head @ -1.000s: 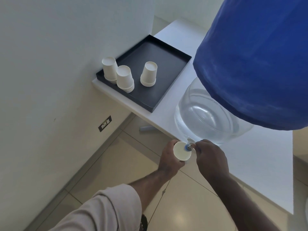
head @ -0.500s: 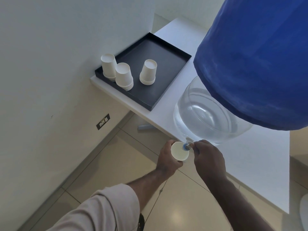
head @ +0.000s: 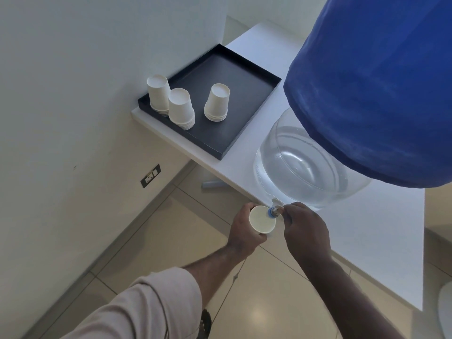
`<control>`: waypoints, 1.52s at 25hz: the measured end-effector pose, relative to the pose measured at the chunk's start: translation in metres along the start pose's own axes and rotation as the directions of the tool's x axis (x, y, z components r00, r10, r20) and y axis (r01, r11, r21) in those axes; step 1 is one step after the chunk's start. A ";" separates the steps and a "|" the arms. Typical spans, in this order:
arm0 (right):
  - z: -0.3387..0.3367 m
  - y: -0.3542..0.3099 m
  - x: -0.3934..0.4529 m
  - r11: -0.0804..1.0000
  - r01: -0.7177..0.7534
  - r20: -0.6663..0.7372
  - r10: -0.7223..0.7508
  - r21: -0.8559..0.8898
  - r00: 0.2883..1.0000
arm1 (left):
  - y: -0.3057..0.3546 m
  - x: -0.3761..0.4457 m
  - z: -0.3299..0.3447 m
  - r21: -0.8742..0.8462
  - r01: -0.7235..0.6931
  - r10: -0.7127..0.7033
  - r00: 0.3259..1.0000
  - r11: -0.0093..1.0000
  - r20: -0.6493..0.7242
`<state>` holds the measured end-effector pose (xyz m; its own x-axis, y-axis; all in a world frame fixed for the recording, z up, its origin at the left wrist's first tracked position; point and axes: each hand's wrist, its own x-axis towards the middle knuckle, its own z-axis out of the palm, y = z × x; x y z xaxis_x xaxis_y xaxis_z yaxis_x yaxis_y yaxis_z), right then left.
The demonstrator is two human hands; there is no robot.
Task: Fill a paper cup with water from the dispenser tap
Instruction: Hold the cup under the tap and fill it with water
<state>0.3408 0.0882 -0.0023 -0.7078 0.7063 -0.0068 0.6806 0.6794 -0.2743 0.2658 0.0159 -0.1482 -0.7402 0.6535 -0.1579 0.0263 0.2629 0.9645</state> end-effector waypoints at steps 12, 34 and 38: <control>-0.001 0.001 0.000 1.000 0.014 0.010 -0.014 0.003 1.000 | 0.000 0.001 0.004 -0.032 0.016 -0.016 1.000 0.999 0.001; -0.001 -0.001 0.000 1.000 0.010 -0.004 -0.010 0.008 1.000 | 0.004 0.000 0.003 -0.025 0.022 -0.022 1.000 0.999 0.022; -0.002 -0.002 -0.002 1.000 0.013 -0.004 -0.013 0.019 1.000 | 0.007 -0.001 0.002 -0.019 0.028 -0.028 0.999 0.999 0.015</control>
<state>0.3413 0.0863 0.0005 -0.7160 0.6981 0.0006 0.6673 0.6848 -0.2928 0.2676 0.0182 -0.1420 -0.7304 0.6566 -0.1881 -0.0076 0.2677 0.9635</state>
